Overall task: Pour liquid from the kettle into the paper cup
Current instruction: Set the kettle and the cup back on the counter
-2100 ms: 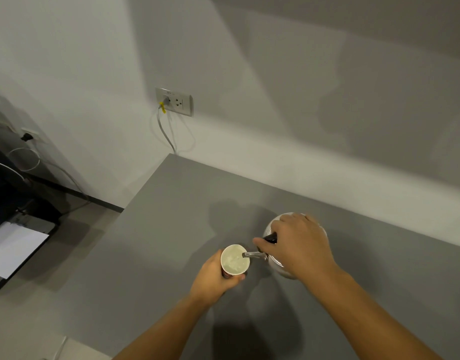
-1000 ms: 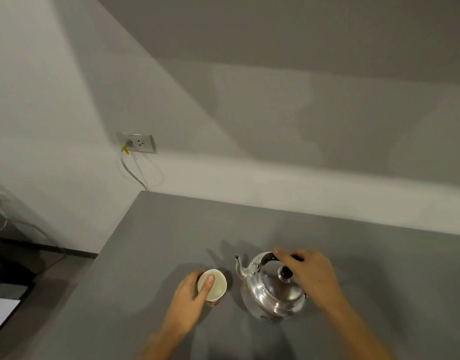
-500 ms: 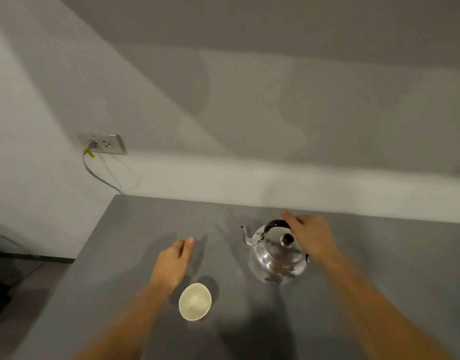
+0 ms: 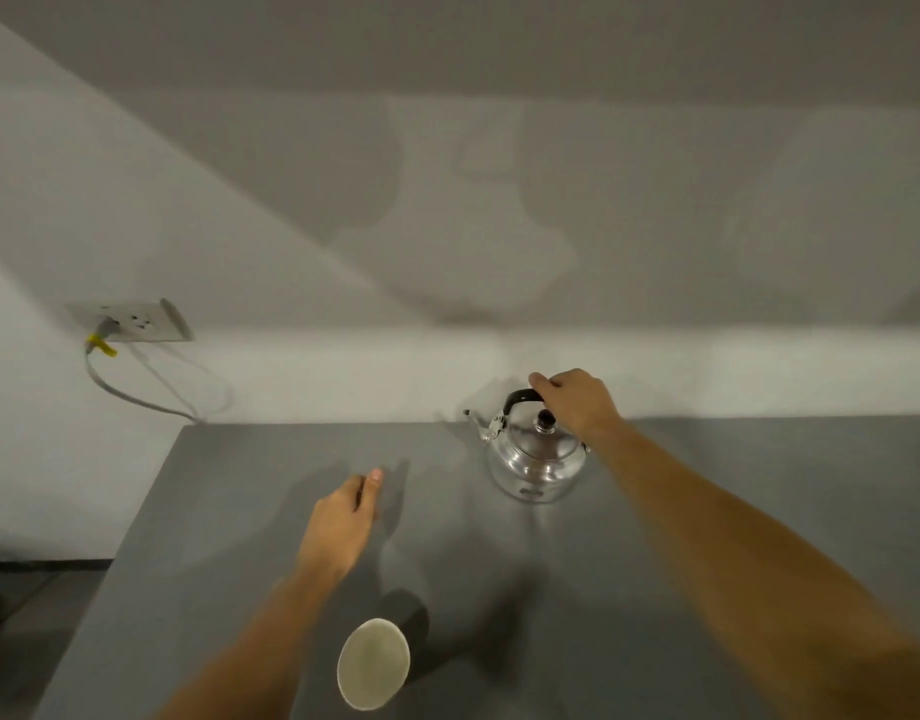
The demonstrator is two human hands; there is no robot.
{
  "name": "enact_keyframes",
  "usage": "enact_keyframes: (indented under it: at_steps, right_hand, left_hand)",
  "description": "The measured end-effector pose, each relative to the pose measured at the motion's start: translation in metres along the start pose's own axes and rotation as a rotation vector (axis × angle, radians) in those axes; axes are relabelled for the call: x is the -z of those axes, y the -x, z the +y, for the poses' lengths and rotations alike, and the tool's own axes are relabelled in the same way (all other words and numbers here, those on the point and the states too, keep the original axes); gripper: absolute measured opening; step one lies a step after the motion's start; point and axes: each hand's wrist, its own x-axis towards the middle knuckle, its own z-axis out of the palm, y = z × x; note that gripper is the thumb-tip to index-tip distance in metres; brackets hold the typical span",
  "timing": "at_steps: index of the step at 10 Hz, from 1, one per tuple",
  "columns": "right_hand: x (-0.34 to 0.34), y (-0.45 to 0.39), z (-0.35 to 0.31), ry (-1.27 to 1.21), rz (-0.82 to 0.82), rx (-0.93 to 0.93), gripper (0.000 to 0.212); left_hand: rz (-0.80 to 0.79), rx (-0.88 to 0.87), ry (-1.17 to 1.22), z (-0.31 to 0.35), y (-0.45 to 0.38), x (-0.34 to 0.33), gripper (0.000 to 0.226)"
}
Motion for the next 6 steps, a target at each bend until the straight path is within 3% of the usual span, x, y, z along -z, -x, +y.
enact_keyframes:
  at_steps: [4, 5, 6]
  right_hand:
    - [-0.001, -0.015, -0.003, -0.003, -0.027, 0.012, 0.058]
    - [0.005, -0.005, -0.004, 0.113, -0.019, 0.080, 0.050]
    - [0.014, 0.013, -0.014, 0.302, 0.139, 0.210, 0.040]
  left_hand:
    - [-0.009, -0.022, 0.019, 0.021, 0.005, 0.004, 0.053]
    - [-0.012, -0.044, 0.030, 0.026, 0.012, 0.008, 0.056]
    - [-0.009, -0.079, 0.003, 0.041, 0.022, 0.018, 0.054]
